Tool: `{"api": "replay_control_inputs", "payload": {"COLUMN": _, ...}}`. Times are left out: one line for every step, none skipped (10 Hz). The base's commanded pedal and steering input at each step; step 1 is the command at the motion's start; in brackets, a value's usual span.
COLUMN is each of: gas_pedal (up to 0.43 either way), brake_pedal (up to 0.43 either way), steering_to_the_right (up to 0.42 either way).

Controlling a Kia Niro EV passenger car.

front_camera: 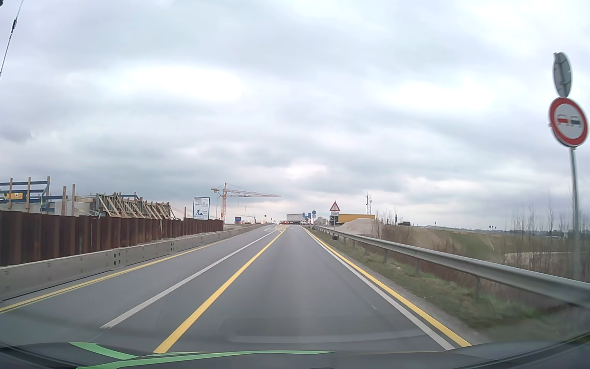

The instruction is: Follow the waypoints while adhering to traffic rules and regulations

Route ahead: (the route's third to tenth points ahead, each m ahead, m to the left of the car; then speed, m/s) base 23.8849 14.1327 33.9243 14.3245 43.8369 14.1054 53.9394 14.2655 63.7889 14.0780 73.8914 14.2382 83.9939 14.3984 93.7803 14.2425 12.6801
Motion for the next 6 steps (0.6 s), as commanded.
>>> {"api": "replay_control_inputs", "payload": {"gas_pedal": 0.13, "brake_pedal": 0.0, "steering_to_the_right": 0.0}}
{"api": "replay_control_inputs", "payload": {"gas_pedal": 0.13, "brake_pedal": 0.0, "steering_to_the_right": 0.0}}
{"api": "replay_control_inputs", "payload": {"gas_pedal": 0.13, "brake_pedal": 0.0, "steering_to_the_right": 0.0}}
{"api": "replay_control_inputs", "payload": {"gas_pedal": 0.13, "brake_pedal": 0.0, "steering_to_the_right": 0.0}}
{"api": "replay_control_inputs", "payload": {"gas_pedal": 0.13, "brake_pedal": 0.0, "steering_to_the_right": 0.0}}
{"api": "replay_control_inputs", "payload": {"gas_pedal": 0.13, "brake_pedal": 0.0, "steering_to_the_right": 0.0}}
